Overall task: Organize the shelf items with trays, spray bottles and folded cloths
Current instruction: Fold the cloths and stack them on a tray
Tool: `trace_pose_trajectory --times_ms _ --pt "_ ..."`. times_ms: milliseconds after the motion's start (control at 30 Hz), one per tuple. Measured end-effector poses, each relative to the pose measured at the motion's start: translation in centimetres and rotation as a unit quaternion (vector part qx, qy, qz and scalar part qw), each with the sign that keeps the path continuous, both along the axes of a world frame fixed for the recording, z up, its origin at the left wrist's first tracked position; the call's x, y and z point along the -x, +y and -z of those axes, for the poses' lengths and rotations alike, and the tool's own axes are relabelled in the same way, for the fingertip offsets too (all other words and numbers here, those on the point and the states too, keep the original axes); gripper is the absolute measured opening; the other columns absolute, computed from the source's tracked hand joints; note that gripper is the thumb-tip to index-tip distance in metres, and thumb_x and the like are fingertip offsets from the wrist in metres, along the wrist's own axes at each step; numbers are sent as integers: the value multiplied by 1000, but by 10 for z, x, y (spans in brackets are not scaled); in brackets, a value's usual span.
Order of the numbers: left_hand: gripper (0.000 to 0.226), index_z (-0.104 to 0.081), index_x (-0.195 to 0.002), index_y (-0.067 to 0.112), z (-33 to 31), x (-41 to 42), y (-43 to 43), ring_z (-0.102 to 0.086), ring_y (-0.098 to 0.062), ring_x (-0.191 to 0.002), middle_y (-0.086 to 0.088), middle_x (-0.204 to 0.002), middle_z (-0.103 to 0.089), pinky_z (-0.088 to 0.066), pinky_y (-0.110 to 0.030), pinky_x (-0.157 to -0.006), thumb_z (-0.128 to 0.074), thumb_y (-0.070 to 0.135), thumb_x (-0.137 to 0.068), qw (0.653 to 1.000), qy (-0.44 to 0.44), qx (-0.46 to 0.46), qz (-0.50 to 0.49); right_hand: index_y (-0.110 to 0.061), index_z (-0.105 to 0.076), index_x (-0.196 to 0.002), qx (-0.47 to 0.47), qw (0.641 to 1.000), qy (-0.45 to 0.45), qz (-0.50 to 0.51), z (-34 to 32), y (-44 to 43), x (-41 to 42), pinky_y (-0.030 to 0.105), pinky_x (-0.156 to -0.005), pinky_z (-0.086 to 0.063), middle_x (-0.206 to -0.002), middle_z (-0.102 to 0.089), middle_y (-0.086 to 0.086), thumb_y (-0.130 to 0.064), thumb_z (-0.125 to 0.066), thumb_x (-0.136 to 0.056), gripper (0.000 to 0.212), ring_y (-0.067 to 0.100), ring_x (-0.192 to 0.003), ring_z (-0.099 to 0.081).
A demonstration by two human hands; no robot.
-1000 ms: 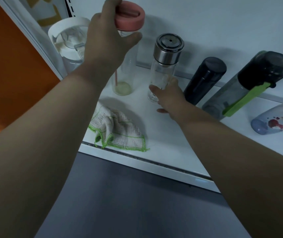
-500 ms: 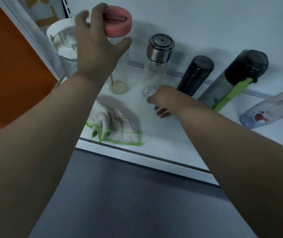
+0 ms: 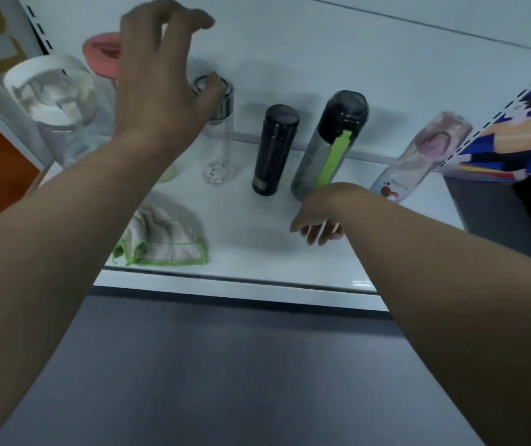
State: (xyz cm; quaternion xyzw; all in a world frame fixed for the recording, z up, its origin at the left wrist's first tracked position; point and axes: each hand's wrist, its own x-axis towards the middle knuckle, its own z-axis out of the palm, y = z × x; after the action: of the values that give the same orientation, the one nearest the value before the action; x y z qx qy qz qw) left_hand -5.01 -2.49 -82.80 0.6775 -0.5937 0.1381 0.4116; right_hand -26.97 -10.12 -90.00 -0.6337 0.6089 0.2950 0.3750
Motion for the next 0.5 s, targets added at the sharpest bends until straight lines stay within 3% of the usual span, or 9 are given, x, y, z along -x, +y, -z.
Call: trace_pose_trajectory --times_ms 33,133,233,300,400,500 --pt "49 -56 -133 15 -1 11 -2 -44 -31 -129 -15 -134 -50 -20 -8 -104 -56 26 -85 1000 1 -11 24 -3 -59 -109 -4 1000 21 15 -1 -1 16 18 -40 -46 -96 -66 11 -32 -58 -99 31 19 -67 -60" --pt "45 -57 -132 16 -2 49 -6 -42 -30 -129 -14 -133 -51 -26 -15 -101 -56 24 -87 995 13 -44 91 -1 -54 -111 -5 990 36 137 -6 -3 72 19 -37 -49 -91 -61 13 -32 -56 -100 32 21 -69 -56" --pt "41 -60 -128 18 5 79 -13 -43 -26 -126 -9 -128 -55 -23 -9 -97 -56 20 -88 990 16 -62 124 -3 -46 -127 70 959 2 273 -4 -3 117 31 -60 -56 -107 -58 16 -33 -61 -97 45 24 -75 -57" --pt "36 -64 -122 17 11 97 -18 -47 -25 -121 -7 -121 -57 -23 -3 -91 -54 14 -88 985 52 -82 140 -4 -42 -136 127 927 -65 348 1 -6 138 36 -77 -55 -122 -51 15 -32 -66 -94 56 28 -93 -58" --pt "23 -70 -104 18 23 106 -22 -54 -18 -101 -3 -103 -59 -30 -3 -80 -54 12 -89 972 106 -117 175 -6 -39 -142 181 843 -207 462 5 -20 147 42 -87 -55 -139 -47 11 -33 -76 -86 72 30 -121 -50" --pt "17 -72 -96 17 38 104 -17 -52 -9 -89 0 -99 -60 -33 -2 -76 -58 11 -90 954 89 -184 217 -16 -14 -154 249 795 -281 477 6 -36 151 46 -90 -53 -150 -36 12 -37 -82 -78 104 29 -123 -45"
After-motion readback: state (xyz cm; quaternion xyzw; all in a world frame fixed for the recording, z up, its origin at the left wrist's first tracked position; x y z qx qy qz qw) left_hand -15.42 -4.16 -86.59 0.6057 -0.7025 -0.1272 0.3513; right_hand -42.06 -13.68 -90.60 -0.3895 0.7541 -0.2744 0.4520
